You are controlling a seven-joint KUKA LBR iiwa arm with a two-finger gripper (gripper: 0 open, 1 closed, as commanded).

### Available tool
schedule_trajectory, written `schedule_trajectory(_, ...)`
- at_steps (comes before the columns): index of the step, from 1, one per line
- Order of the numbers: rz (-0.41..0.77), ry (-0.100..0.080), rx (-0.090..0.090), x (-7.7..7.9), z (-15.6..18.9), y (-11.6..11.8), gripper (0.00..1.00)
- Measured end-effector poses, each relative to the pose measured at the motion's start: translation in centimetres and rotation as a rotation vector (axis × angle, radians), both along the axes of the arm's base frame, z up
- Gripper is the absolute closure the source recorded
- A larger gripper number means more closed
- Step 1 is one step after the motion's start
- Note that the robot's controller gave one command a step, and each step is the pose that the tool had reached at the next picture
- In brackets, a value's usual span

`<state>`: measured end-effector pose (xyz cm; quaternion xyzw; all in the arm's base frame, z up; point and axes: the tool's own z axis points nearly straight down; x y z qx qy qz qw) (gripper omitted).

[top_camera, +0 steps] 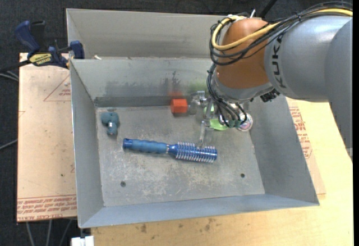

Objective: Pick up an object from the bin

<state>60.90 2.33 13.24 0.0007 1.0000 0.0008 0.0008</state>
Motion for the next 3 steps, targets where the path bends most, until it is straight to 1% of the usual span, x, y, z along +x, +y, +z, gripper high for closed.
schedule_trajectory(1,0.253,0.007,-0.002,-8.1,-6.4,-5.8,0.0)
schedule_trajectory(2,0.256,0.002,-0.001,-7.9,-6.3,-5.6,1.0)
schedule_trajectory(3,0.287,-0.006,-0.003,-10.7,5.7,-4.3,1.0)
